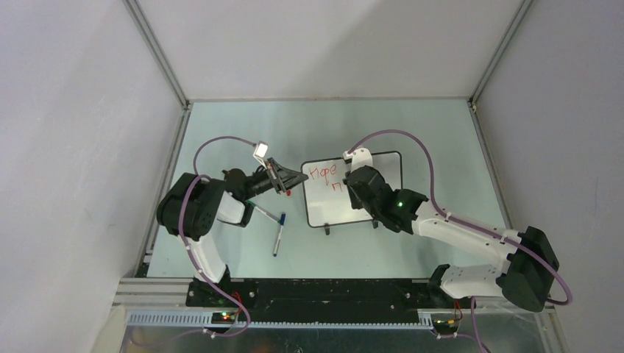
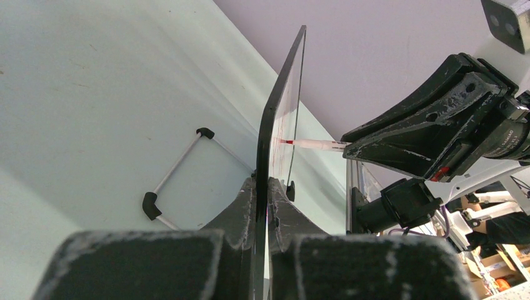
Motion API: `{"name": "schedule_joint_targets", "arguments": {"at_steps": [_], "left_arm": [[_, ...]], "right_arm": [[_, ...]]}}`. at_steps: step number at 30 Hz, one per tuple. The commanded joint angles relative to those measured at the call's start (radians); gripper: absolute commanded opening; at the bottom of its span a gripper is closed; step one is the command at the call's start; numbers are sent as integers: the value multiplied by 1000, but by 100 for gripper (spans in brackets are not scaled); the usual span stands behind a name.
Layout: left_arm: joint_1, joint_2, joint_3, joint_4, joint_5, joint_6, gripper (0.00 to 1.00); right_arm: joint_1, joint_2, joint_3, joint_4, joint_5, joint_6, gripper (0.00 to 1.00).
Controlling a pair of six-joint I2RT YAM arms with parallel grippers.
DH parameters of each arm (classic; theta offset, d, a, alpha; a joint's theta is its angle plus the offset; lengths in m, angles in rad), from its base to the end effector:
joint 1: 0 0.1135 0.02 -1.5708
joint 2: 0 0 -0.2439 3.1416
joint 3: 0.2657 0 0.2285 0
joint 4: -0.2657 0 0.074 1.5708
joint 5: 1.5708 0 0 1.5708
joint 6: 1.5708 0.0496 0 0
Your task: Write a sentence on the whiteboard
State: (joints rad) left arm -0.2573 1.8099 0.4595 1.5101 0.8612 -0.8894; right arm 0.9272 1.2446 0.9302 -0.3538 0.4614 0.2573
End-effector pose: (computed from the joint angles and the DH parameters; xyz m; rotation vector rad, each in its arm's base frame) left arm 0.2704 -0.1101 0.1653 0.2960 1.6406 -1.5007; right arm 0.1755 0.1971 0.2600 -0.4755 2.1105 0.1627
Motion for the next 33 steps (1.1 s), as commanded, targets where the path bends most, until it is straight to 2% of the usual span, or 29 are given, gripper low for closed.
{"name": "schedule_joint_targets", "arguments": {"at_steps": [1, 33], "left_arm": [[-18, -18, -10, 24, 29, 35, 0], [-18, -18, -9, 24, 31, 35, 0]], "right_arm": [[-24, -19, 21, 2, 46, 10, 0], [-35, 25, 65, 18, 4, 2, 0]]}}
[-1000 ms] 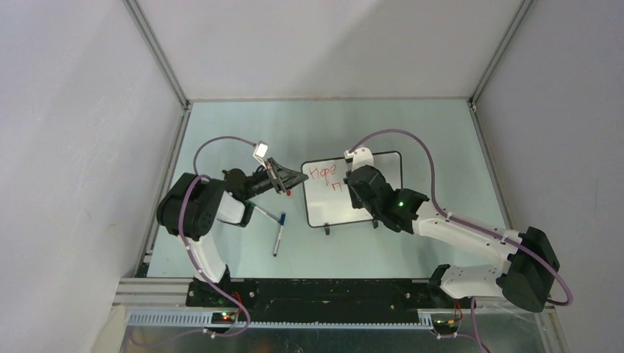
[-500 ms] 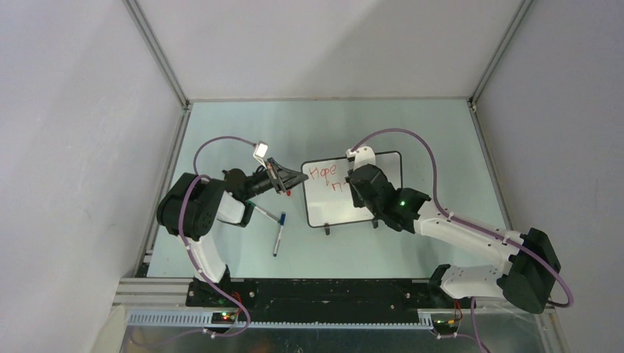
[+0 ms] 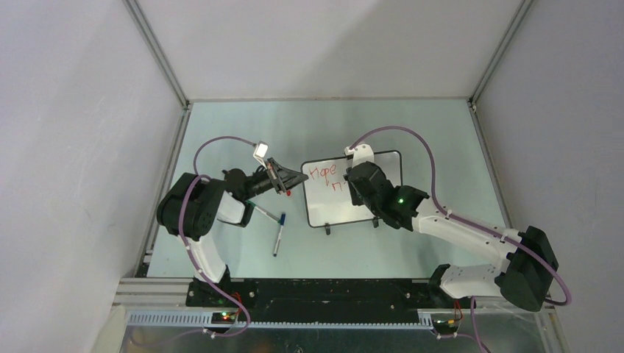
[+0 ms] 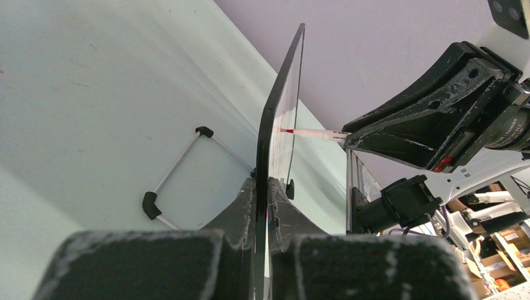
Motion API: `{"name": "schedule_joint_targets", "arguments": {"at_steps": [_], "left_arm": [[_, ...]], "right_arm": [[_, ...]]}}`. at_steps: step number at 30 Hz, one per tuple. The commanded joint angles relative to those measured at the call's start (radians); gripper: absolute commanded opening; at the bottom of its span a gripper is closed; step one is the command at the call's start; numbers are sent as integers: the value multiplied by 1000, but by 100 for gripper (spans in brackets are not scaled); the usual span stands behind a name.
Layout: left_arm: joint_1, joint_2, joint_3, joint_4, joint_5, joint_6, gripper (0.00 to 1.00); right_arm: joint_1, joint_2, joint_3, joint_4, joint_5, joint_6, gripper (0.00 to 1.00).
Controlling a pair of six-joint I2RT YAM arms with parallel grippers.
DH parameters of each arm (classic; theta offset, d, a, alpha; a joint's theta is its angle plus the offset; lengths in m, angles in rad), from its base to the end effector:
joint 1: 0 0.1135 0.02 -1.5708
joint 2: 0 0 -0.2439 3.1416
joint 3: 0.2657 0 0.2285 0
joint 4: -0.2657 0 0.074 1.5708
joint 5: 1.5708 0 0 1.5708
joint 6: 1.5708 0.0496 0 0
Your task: Write a sentence on the whiteboard
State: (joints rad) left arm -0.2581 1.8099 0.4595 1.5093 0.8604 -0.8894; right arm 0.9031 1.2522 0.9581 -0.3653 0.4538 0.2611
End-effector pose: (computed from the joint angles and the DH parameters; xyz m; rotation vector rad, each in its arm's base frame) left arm 0.2703 -0.1103 0.1653 0.2955 1.6413 -1.5009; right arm 0.1816 0.1952 0.2660 -0.4464 2.1118 0.1643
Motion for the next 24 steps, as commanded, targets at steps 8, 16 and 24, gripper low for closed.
{"name": "schedule_joint_targets", "arguments": {"at_steps": [8, 16, 24], "left_arm": [[-17, -18, -8, 25, 30, 35, 0], [-17, -18, -11, 25, 32, 35, 0], [-17, -19, -11, 25, 32, 35, 0]], "right_arm": [[-7, 20, 37, 30, -15, -5, 0], [-1, 22, 37, 3, -24, 4, 0], [10, 22, 30, -17, -27, 10, 0]]}}
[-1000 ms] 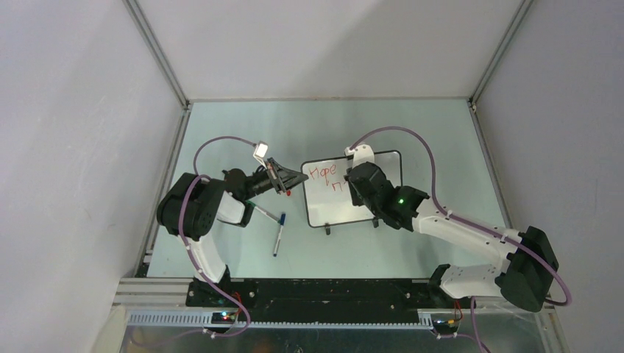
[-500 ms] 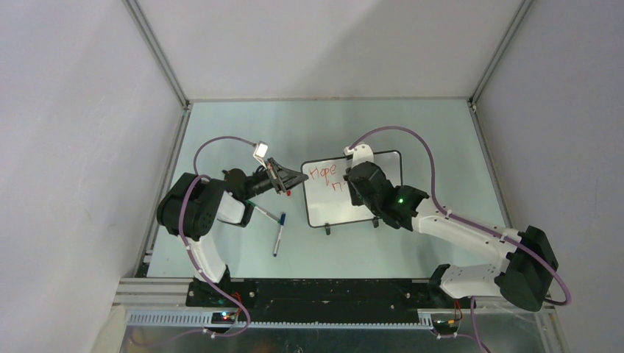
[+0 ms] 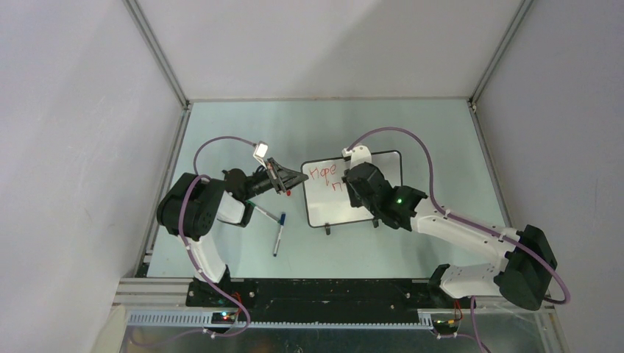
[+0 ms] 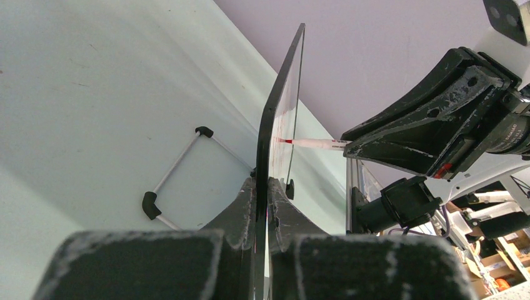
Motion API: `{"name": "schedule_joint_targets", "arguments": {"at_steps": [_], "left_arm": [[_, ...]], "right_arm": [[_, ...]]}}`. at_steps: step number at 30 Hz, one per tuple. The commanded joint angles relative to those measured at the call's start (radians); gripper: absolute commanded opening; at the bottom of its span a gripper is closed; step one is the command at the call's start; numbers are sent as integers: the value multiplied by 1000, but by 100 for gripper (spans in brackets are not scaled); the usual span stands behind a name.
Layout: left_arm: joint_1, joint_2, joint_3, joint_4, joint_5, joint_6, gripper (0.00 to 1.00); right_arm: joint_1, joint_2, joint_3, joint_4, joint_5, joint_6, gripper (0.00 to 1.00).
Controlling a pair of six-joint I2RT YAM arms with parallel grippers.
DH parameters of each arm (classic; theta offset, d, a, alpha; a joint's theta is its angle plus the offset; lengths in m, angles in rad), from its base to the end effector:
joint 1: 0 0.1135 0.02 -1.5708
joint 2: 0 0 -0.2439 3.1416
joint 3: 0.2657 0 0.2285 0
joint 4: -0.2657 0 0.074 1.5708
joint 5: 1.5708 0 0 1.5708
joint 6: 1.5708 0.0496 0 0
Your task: Write a sentence on the whiteboard
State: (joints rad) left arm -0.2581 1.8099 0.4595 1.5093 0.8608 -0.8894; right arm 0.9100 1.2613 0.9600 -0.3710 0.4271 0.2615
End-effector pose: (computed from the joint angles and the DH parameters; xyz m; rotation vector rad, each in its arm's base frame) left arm 0.2703 -0.1103 0.1653 0.2959 1.6414 -1.5012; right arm 0.1803 0.1984 0.2635 -0.4758 2.1269 0.1860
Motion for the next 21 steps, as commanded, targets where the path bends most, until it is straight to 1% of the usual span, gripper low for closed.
{"name": "schedule_joint_targets", "arguments": {"at_steps": [1, 11, 21], "left_arm": [[-17, -19, -12, 25, 32, 35, 0], [-17, -20, -11, 25, 31, 35, 0], [-17, -19, -10, 25, 29, 35, 0]], "right_arm": [[5, 12, 26, -13, -1, 12, 0], [8, -1, 12, -38, 6, 13, 0], [13, -19, 3, -59, 46, 15, 0]]}}
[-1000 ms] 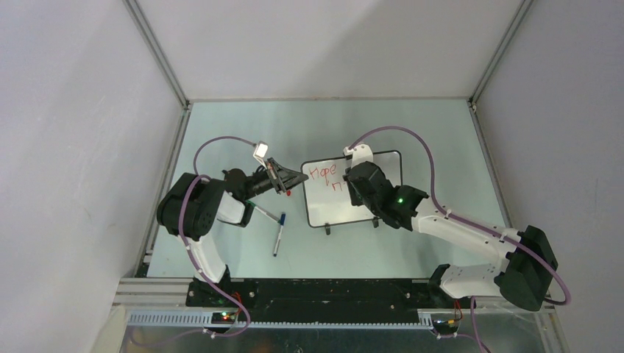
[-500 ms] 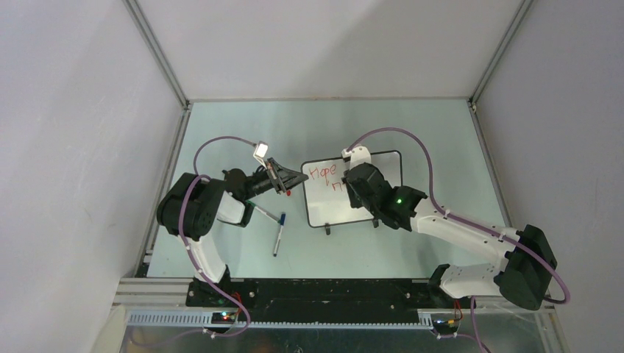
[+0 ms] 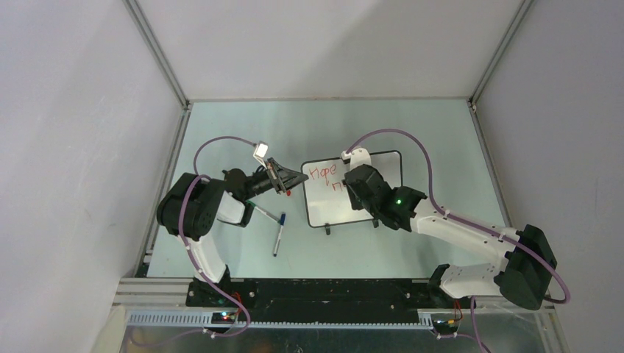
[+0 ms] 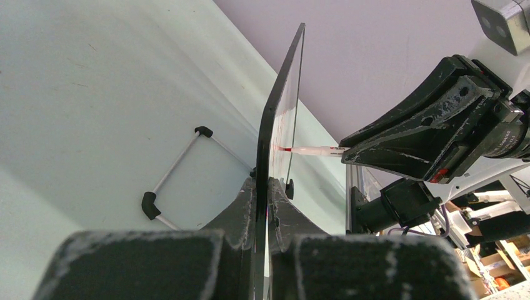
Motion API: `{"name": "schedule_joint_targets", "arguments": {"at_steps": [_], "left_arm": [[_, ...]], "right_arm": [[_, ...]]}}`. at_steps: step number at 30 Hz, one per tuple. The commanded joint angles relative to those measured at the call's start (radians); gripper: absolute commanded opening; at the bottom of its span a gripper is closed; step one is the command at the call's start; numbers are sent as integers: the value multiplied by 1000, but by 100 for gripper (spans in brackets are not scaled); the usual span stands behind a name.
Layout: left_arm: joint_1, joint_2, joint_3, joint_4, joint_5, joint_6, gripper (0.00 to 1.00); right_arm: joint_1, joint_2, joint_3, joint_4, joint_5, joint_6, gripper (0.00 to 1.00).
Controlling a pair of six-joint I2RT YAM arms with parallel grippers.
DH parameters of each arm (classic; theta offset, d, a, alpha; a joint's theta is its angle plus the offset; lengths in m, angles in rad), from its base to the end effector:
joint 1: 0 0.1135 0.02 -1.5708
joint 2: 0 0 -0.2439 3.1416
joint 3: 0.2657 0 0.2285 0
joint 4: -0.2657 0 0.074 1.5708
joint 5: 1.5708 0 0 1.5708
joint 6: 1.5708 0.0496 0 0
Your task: Write a sentence on the whiteboard
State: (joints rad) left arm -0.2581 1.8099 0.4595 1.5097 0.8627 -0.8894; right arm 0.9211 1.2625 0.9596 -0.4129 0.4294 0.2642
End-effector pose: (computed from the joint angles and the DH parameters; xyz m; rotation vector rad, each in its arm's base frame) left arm 0.2702 -0.1103 0.1653 0.2979 1.6413 -1.5022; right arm 0.1763 0.1979 0.2592 -0.5037 2.1569 0.1622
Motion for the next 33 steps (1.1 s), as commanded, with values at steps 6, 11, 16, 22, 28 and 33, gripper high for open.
{"name": "schedule_joint_targets", "arguments": {"at_steps": [6, 11, 16, 22, 28, 33], "left_arm": [[-17, -19, -10, 24, 28, 35, 0], [-17, -18, -10, 24, 28, 35, 0], [-17, -17, -10, 24, 27, 35, 0], [-17, -18, -10, 24, 28, 35, 0], [-17, -17, -10, 24, 27, 35, 0], [-18, -19, -10, 24, 28, 35, 0]], "right_arm": [[2, -30, 4, -29, 59, 13, 0], [2, -39, 4, -26, 61, 11, 0], [2, -64, 6, -4, 19, 3, 0], [2, -103, 22, 14, -42, 0, 0], [-15, -102, 28, 12, -15, -8, 0], [-23, -86, 30, 7, 16, -5, 0]]}}
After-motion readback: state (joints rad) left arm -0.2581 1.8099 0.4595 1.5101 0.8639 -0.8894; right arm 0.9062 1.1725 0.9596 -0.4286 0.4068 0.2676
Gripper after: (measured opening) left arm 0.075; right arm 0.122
